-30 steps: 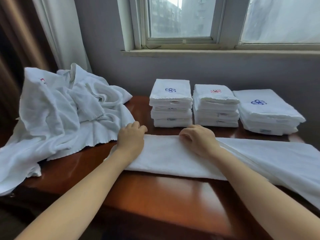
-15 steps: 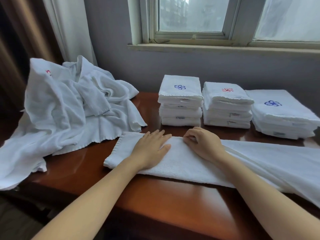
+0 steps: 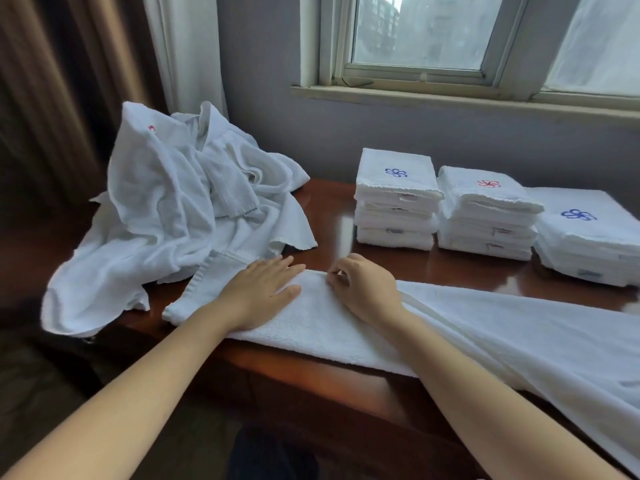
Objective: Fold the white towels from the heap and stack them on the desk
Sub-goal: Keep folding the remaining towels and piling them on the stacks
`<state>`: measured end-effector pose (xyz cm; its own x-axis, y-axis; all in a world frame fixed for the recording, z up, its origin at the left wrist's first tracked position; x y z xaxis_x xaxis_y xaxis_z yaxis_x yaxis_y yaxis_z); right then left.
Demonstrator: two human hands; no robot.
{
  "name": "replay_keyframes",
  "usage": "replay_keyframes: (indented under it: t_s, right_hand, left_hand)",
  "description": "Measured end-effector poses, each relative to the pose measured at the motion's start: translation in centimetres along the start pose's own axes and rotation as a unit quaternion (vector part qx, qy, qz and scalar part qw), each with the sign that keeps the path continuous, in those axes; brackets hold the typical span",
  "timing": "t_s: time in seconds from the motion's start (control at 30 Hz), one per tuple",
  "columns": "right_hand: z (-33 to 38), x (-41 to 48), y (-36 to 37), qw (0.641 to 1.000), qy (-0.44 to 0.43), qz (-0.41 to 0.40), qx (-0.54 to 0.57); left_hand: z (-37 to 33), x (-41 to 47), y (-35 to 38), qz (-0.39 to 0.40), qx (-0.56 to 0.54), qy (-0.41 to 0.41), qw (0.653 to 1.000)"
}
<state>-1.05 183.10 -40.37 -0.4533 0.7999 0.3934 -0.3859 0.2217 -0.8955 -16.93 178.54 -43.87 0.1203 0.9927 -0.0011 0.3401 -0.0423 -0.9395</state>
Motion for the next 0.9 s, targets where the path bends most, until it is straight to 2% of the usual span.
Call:
replay_keyframes:
  t_s: [0.1,0.2,0.43,0.7,0.9]
  right_hand:
    - [-0.2,-0.4,-0.5,1.000,0.013,0.002,-0.007]
    - [-1.4,-1.5,-2.0,1.000,0.027,0.002,-0.010]
    - [-7.3,-7.4,-7.1,0.997,0.074,-0.007,-0.028]
    - [-12.0,-16.2,-12.8,0.993,0.094,-0.067,-0.009]
    - [-15.9,-22.4,-15.5,0.986,0.149,-0.068,-0.037]
  left_hand:
    - [-0.5,-0.3,-0.4,-0.008,-0.007,-0.002,1.000]
    - [-2.2,-0.3,-1.1,-0.055,-0.069,0.006,0.996]
    - [-12.1,0.5,-0.3,-0.105,-0.184,0.100,0.972]
    - [-23.2,-0.1,2.3,-0.107,-0.213,0.232,0.943]
    - [-30.2,-1.4,4.7,-0.024,-0.170,0.343,0.924]
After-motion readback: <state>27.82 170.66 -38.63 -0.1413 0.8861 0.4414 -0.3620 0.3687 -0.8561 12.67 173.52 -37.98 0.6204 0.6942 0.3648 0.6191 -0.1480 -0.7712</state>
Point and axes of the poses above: each hand's wrist, its own x-axis towards the middle knuckle, its own y-axis out of the palm, z = x × y, the point moved 9 cm from there along x, towards the middle knuckle, and after that the axes turned 9 degrees about -x, right-handed, at the moved point
